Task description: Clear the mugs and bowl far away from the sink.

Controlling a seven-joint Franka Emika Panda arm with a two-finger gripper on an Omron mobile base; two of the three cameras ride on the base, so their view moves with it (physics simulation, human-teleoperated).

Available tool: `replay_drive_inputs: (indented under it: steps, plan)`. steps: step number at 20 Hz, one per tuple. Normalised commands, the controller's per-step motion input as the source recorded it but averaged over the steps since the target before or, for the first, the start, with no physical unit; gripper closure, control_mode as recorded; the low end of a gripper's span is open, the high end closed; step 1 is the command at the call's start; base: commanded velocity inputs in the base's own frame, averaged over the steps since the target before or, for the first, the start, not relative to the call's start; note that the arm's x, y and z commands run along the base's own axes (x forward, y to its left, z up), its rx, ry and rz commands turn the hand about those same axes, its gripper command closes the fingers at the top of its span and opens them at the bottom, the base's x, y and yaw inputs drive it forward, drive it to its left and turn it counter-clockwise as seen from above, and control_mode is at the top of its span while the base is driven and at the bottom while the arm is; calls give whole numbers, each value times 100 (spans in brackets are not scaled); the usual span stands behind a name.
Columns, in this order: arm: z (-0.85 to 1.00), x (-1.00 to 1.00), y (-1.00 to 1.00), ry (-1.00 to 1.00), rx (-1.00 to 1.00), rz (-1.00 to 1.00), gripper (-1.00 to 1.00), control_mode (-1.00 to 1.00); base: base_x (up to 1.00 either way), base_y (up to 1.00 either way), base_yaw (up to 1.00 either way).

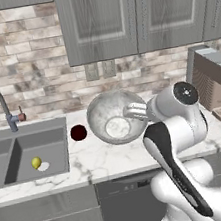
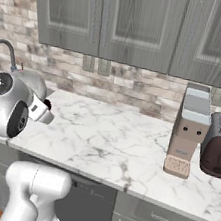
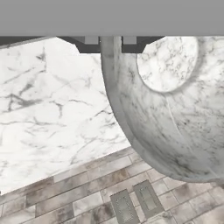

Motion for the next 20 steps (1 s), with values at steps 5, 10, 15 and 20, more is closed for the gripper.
replay_drive_inputs:
  steps: [5,10,15,20]
  plan:
    - [61,-89,-3,7,0,5,100,-100,0,0,0]
    - [8,-10,0,1,0,2,100,-100,0,0,0]
    - [0,-2,0,0,0,0,100,-100,0,0,0]
    - [0,-22,-2,-19,0,0,100,-100,0,0,0]
